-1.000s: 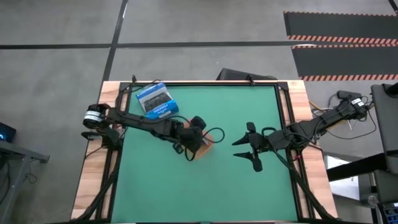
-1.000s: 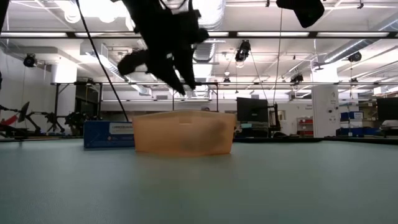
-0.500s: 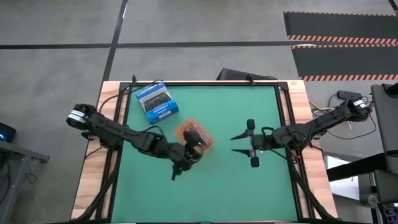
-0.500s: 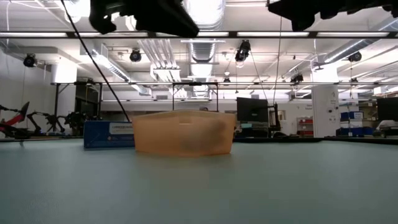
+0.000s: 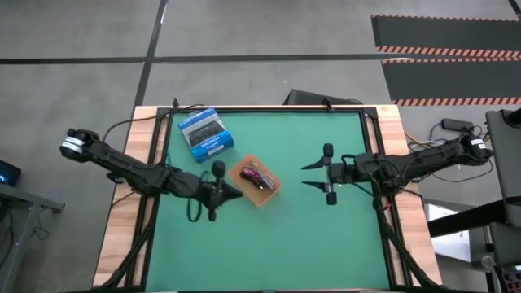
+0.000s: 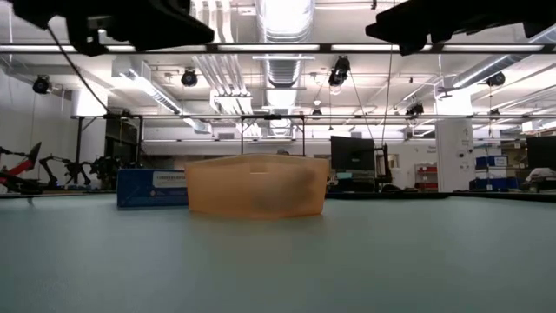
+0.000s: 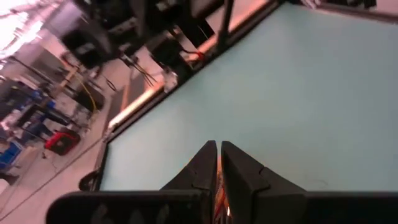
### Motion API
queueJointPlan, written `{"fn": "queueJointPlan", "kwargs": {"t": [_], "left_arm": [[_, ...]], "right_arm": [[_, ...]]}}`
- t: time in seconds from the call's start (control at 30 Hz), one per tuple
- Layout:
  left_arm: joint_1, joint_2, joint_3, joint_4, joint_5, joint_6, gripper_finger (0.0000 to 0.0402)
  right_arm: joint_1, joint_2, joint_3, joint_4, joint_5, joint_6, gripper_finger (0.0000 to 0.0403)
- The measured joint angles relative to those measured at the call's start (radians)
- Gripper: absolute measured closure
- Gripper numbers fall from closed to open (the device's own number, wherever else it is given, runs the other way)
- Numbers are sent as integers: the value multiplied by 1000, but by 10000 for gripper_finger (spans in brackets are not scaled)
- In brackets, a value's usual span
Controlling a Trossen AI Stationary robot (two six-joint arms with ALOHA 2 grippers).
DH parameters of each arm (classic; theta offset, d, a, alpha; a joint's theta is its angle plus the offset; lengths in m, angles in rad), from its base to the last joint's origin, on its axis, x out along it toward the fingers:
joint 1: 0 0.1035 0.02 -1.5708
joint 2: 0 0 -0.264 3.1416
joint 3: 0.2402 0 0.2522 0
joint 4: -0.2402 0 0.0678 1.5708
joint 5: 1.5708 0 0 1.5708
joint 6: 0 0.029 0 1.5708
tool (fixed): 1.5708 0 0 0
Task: Pick and place USB-C Cables
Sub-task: Return to Home Position
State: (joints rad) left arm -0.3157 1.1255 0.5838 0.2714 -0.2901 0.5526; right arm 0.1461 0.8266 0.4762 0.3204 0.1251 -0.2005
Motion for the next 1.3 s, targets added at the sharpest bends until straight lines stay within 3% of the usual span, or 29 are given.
{"fn": "queueJointPlan", "kwargs": {"t": [0.17,0.3,0.7,1.3], "left_arm": [[1,-155,-129,70,-18,-1,394],[2,-269,-210,68,-105,-57,393],[2,-550,-387,70,-196,-80,393],[2,-785,-530,69,-293,-132,393]], "right_arm": [[-6,-23,-12,-3,-4,-7,211],[-5,-56,-33,3,-46,-8,211],[-41,-205,-117,44,-54,-42,211],[-132,-529,-274,0,-49,-22,212]]}}
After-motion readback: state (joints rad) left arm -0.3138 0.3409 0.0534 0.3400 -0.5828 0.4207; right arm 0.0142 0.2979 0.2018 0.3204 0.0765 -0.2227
